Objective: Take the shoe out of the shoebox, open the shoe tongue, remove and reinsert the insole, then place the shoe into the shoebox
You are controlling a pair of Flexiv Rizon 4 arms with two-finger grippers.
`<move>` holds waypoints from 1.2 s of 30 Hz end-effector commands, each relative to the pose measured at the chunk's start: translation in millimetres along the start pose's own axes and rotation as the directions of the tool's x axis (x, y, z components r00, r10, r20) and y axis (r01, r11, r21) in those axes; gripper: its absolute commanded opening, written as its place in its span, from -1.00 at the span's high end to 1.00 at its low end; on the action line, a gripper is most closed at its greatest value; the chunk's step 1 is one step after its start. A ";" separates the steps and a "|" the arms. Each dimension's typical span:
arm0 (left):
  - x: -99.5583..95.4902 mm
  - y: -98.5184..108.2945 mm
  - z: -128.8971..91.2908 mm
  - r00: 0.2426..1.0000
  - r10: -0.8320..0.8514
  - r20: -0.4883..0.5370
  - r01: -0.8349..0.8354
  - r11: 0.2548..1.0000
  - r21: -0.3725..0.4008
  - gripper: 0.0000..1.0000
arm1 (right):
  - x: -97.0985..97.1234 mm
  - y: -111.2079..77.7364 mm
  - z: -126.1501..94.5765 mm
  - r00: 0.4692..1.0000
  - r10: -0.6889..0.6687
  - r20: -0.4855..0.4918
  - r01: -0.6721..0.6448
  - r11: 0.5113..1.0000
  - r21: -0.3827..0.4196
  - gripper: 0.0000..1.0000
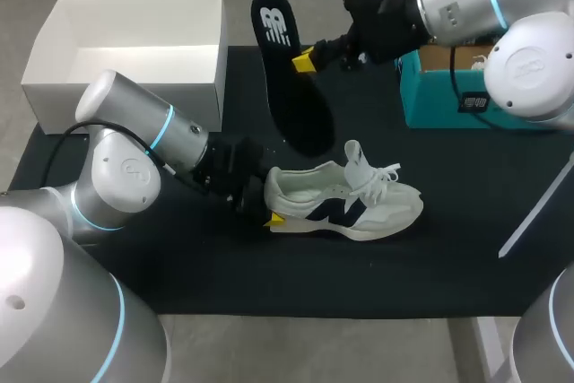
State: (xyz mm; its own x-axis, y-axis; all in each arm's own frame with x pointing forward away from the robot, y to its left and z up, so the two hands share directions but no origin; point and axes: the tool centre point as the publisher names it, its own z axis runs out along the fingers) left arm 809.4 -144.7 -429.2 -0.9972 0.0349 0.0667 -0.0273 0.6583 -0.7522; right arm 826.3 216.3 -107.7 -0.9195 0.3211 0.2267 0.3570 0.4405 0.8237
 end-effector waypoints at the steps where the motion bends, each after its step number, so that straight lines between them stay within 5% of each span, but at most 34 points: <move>1: -0.1 0.1 0.0 1.000 0.000 0.000 0.000 1.000 0.000 1.00 | 6.9 5.2 -11.2 1.000 0.014 0.008 -0.014 1.000 -0.013 1.00; 36: -0.1 0.1 0.0 1.000 0.000 0.000 0.000 1.000 0.000 1.00 | 10.9 19.8 -14.0 0.999 0.027 0.032 -0.026 0.999 -0.023 1.00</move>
State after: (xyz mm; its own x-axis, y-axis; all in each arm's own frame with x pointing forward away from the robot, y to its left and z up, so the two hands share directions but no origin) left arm 809.4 -144.8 -429.2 -0.9972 0.0350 0.0667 -0.0272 0.6583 -0.7522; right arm 820.6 214.9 -81.1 -0.9047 0.3575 0.2320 0.3758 0.4127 0.8297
